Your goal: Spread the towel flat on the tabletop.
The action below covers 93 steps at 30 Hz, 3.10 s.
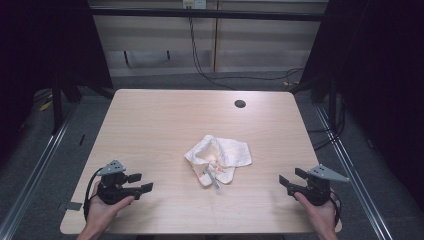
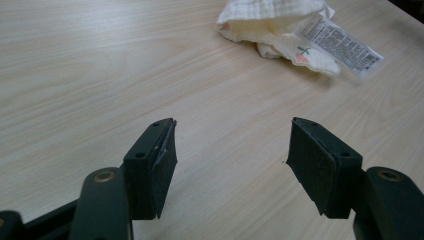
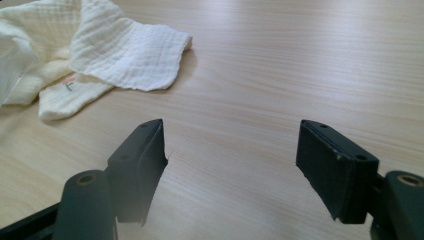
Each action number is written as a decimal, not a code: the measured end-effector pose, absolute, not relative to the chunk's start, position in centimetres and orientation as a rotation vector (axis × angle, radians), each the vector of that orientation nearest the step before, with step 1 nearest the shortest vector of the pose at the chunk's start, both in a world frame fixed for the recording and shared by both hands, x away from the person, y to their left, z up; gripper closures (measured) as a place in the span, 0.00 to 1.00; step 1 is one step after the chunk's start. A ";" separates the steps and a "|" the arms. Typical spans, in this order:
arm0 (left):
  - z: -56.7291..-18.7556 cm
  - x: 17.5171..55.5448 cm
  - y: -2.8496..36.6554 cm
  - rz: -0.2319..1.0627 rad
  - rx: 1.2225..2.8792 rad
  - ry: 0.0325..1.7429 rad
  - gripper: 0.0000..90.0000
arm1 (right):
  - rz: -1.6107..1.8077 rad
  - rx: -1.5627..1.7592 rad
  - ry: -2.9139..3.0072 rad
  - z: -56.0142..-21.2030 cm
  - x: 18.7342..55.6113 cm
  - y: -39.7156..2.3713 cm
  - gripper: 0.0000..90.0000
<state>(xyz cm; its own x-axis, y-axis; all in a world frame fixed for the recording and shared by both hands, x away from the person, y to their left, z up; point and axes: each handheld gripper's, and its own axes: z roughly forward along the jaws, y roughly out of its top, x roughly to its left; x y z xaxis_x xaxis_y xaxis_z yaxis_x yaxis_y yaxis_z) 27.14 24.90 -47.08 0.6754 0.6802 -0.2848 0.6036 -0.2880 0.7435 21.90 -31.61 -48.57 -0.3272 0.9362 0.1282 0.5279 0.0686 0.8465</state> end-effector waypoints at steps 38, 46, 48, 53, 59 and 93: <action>-47.0 27.5 24.6 0.120 1.994 0.975 0.35 | 1.288 1.243 2.303 -45.4 26.9 -25.7 0.56; -47.0 27.2 24.7 0.125 1.994 0.967 0.35 | 1.338 1.201 2.343 -45.2 30.9 -23.0 0.55; -47.0 27.1 24.8 0.129 1.992 0.967 0.35 | 1.328 1.197 2.371 -45.8 32.3 -21.8 0.54; -47.1 27.1 25.0 0.127 2.001 0.977 0.34 | 1.285 1.184 2.423 -46.9 33.9 -20.2 0.54; -47.1 27.2 25.1 0.126 1.999 0.984 0.34 | 1.254 1.178 2.461 -47.2 35.3 -18.8 0.52; -47.3 27.1 24.9 0.118 2.019 0.970 0.35 | 1.130 1.093 2.522 -50.3 31.8 -18.1 0.95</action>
